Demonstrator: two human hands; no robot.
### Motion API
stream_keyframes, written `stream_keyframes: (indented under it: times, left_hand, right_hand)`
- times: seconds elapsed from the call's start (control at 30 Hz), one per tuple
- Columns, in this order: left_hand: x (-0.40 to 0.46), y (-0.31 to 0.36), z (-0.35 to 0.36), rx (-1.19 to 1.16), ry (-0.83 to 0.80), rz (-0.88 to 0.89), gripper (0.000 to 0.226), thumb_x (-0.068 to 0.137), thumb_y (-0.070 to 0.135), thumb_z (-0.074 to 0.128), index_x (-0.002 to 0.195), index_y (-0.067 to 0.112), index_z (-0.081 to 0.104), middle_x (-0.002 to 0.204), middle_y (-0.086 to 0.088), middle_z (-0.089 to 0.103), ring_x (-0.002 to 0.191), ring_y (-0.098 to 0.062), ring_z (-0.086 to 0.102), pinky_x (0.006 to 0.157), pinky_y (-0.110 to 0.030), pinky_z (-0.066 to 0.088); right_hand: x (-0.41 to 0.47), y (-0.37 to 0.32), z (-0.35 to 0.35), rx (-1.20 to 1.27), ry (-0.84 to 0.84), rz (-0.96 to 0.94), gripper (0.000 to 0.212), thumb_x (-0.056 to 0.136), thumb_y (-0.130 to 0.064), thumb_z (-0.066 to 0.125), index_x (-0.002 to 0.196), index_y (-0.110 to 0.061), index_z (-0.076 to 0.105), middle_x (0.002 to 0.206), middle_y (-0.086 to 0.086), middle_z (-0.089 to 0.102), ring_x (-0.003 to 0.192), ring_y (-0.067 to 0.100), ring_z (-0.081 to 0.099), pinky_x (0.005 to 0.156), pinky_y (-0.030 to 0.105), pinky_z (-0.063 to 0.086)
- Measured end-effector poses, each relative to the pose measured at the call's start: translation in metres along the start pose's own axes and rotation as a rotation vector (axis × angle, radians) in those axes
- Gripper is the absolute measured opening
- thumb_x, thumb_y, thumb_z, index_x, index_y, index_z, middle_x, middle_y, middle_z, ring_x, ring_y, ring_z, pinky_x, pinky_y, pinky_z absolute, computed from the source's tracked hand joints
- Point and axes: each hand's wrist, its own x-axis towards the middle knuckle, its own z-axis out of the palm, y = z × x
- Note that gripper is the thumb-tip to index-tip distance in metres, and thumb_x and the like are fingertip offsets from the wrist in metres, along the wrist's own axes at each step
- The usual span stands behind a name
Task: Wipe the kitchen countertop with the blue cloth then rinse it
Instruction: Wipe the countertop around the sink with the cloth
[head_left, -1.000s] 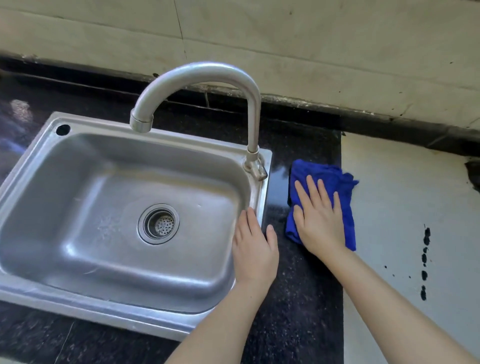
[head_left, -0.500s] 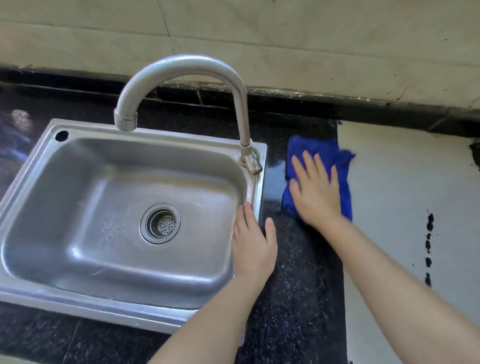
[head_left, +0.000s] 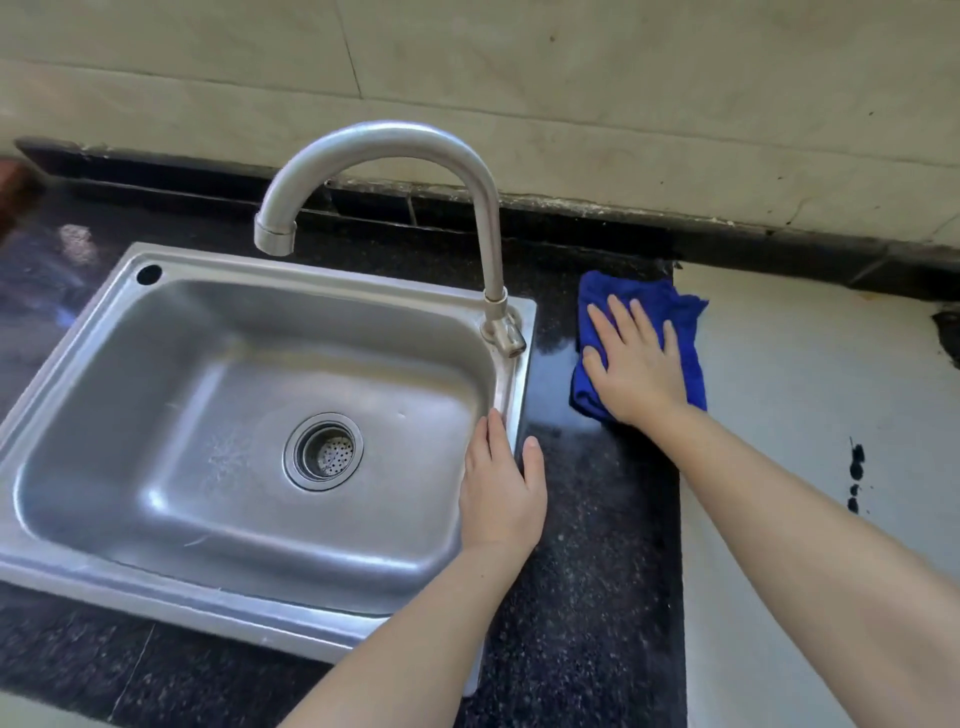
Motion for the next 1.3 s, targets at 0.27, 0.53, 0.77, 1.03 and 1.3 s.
stream_keyframes:
  times: [0.27, 0.53, 0.77, 1.03, 1.3]
  left_hand:
    - [-0.001, -0.002, -0.001, -0.051, 0.051, 0.037, 0.055, 0.099, 0.031, 0.032, 0.145, 0.004, 0.023, 0.152, -0.010, 0.023, 0.141, -0.022, 0.018, 0.116, -0.034, 0.017]
    - [-0.085, -0.065, -0.041, 0.162, -0.254, 0.508, 0.049, 0.098, 0.020, 0.039, 0.141, -0.003, 0.031, 0.154, -0.012, 0.017, 0.143, -0.020, 0.015, 0.110, -0.012, -0.001]
    - [-0.143, -0.134, -0.065, 0.599, -0.126, 0.758, 0.053, 0.088, 0.028, 0.035, 0.132, -0.001, 0.047, 0.138, -0.014, 0.049, 0.131, -0.024, 0.036, 0.109, -0.040, 0.020]
    - [-0.156, -0.135, -0.066, 0.632, -0.152, 0.702, 0.054, 0.089, 0.028, 0.032, 0.132, -0.001, 0.046, 0.137, -0.016, 0.050, 0.126, -0.031, 0.047, 0.107, -0.043, 0.018]
    - [-0.171, -0.090, -0.020, 0.603, -0.150, 0.904, 0.053, 0.089, 0.031, 0.036, 0.137, 0.008, 0.038, 0.143, -0.012, 0.044, 0.135, -0.021, 0.028, 0.109, -0.050, 0.017]
  right_hand:
    - [-0.108, -0.012, 0.018, -0.008, 0.005, -0.033, 0.057, 0.095, -0.045, 0.012, 0.149, -0.027, 0.012, 0.158, -0.002, 0.009, 0.146, 0.019, 0.005, 0.116, 0.044, 0.001]
    - [-0.327, -0.029, 0.054, -0.034, -0.124, -0.184, 0.058, 0.089, -0.045, 0.033, 0.143, -0.023, 0.034, 0.151, 0.002, 0.034, 0.140, 0.021, 0.023, 0.109, 0.048, 0.018]
    - [-0.233, -0.028, 0.036, 0.010, -0.078, 0.192, 0.056, 0.098, -0.045, 0.019, 0.150, -0.028, 0.006, 0.159, -0.004, -0.003, 0.146, 0.016, -0.005, 0.116, 0.045, -0.004]
    - [-0.364, -0.115, 0.073, 0.066, 0.003, -0.047, 0.054, 0.090, -0.037, 0.031, 0.140, -0.020, 0.040, 0.148, 0.002, 0.040, 0.138, 0.020, 0.027, 0.109, 0.046, 0.018]
    - [-0.364, 0.038, 0.047, 0.014, -0.102, 0.388, 0.056, 0.096, -0.043, 0.004, 0.147, -0.023, -0.009, 0.157, -0.003, -0.010, 0.145, 0.015, -0.009, 0.118, 0.043, 0.003]
